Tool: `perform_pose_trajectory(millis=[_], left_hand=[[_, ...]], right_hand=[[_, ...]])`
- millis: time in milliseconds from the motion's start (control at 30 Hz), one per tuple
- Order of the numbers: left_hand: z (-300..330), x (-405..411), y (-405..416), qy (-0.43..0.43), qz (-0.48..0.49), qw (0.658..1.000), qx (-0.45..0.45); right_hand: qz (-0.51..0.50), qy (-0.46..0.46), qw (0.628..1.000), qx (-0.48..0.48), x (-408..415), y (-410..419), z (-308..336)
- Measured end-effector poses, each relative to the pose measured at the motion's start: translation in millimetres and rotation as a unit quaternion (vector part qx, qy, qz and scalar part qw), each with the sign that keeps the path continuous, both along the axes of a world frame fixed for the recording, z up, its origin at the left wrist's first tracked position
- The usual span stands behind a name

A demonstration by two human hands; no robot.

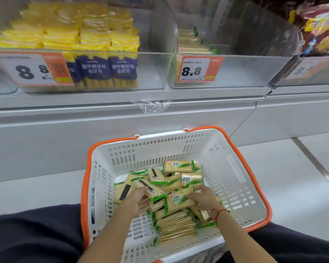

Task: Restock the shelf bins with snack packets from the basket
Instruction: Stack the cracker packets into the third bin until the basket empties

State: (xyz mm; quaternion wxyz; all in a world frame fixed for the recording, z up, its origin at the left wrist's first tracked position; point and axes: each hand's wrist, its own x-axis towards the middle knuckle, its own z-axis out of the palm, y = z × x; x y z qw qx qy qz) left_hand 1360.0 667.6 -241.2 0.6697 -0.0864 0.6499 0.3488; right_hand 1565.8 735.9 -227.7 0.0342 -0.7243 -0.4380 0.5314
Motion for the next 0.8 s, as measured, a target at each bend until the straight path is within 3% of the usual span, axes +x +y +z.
perform_pose_trajectory(millis=[100, 267, 367, 533, 667, 800], left_hand=[[24.3, -11.0, -8.3, 0.007, -0.016, 0.999, 0.046], [66.6, -29.6, -1.6, 0.109, -0.152, 0.973, 0.133], [90.9, -32.0, 3.7, 0.109, -0.135, 0.967, 0.188], [113.2, -27.3, -0.9, -0.024, -0.071, 0.969, 0.236], [128.2, -31.9, -12.3, -0.204, -0.036, 0.942, 0.266], [131.5, -41.9, -20.3, -0.334, 0.026, 0.908, 0.249]], right_hand=[[0.004, 0.036, 0.999, 0.034, -2.6, 0.7, 31.9], [-0.019, 0.116, 0.988, 0.104, -5.5, 15.7, 91.1], [-0.082, 0.185, 0.970, 0.133, -9.2, 24.9, 121.3], [-0.157, 0.335, 0.921, 0.124, -22.1, 20.8, 141.6], [-0.194, 0.430, 0.878, 0.084, -21.7, 8.0, 125.3], [-0.201, 0.463, 0.863, 0.041, -16.1, -3.9, 113.0]])
